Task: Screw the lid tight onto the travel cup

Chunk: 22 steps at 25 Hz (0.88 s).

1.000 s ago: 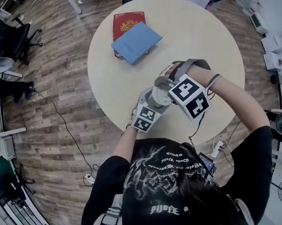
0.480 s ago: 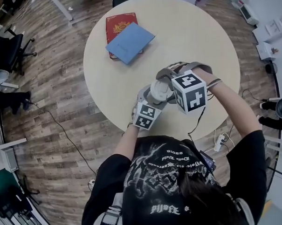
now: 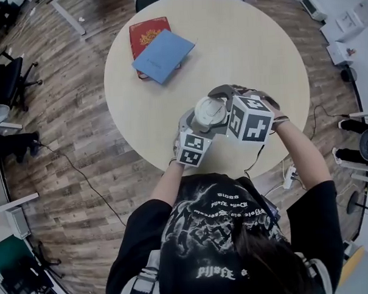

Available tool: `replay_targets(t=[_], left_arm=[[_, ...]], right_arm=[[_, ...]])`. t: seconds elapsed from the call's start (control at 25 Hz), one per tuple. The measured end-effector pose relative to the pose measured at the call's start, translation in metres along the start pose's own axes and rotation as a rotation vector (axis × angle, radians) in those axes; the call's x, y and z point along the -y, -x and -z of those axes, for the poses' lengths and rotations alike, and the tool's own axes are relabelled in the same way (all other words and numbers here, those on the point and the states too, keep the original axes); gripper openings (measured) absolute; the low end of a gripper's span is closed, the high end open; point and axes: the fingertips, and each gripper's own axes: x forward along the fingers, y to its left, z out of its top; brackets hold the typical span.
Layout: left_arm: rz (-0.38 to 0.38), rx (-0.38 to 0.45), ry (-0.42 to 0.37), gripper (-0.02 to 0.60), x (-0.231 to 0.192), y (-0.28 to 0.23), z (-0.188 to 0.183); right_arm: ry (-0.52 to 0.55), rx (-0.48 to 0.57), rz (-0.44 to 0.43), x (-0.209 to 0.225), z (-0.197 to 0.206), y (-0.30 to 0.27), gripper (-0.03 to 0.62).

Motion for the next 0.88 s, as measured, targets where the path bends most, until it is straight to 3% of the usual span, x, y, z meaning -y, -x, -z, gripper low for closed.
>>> replay_targets(t=[0.28,0.88], left_arm=[[-0.008,0.018,-0.009,0.396,0.0008,0.0008,0.0000],[-0.042,0.018,-0.024,0.394,0.0014,0.0025,-0.0010]], right_arm=[[-0.197,0.068,0.123,0.0014,-0.0017,0.0030,0.380],[-0.427,0.157,0.256,0.0028,0.0001,0.0055,0.380]])
